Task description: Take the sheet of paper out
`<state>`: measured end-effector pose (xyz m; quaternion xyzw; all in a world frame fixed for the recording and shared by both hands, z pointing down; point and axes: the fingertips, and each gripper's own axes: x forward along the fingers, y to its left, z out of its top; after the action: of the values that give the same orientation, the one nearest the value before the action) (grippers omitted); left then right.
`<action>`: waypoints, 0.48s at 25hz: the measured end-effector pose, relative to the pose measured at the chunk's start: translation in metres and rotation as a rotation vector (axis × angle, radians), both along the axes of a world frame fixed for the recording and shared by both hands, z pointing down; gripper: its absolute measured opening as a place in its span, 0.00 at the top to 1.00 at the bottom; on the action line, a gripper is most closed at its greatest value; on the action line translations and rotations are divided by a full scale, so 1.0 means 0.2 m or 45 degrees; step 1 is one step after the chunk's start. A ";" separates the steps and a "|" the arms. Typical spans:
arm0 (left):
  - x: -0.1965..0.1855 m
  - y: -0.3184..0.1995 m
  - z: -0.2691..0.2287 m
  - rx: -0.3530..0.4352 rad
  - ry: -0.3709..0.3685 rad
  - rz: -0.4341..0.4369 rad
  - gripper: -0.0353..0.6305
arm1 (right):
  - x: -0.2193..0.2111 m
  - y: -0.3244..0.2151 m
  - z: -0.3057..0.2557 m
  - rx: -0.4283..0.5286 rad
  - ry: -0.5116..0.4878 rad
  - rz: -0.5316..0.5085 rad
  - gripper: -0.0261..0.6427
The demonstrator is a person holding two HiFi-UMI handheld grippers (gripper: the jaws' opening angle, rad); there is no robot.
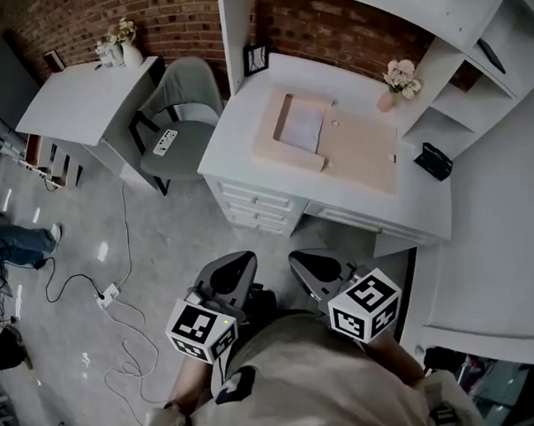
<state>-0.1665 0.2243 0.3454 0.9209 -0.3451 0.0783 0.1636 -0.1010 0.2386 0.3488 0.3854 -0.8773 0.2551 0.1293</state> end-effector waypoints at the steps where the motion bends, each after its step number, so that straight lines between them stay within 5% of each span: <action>1: -0.02 -0.01 0.00 -0.003 0.002 -0.001 0.92 | -0.02 -0.01 0.00 0.005 0.007 -0.004 0.92; 12: -0.11 -0.07 0.05 -0.034 0.032 0.039 0.92 | -0.14 -0.04 0.03 -0.016 0.065 -0.008 0.92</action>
<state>-0.1889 0.2110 0.3558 0.9247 -0.3278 0.0737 0.1792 -0.1297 0.2302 0.3556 0.3881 -0.8733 0.2505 0.1549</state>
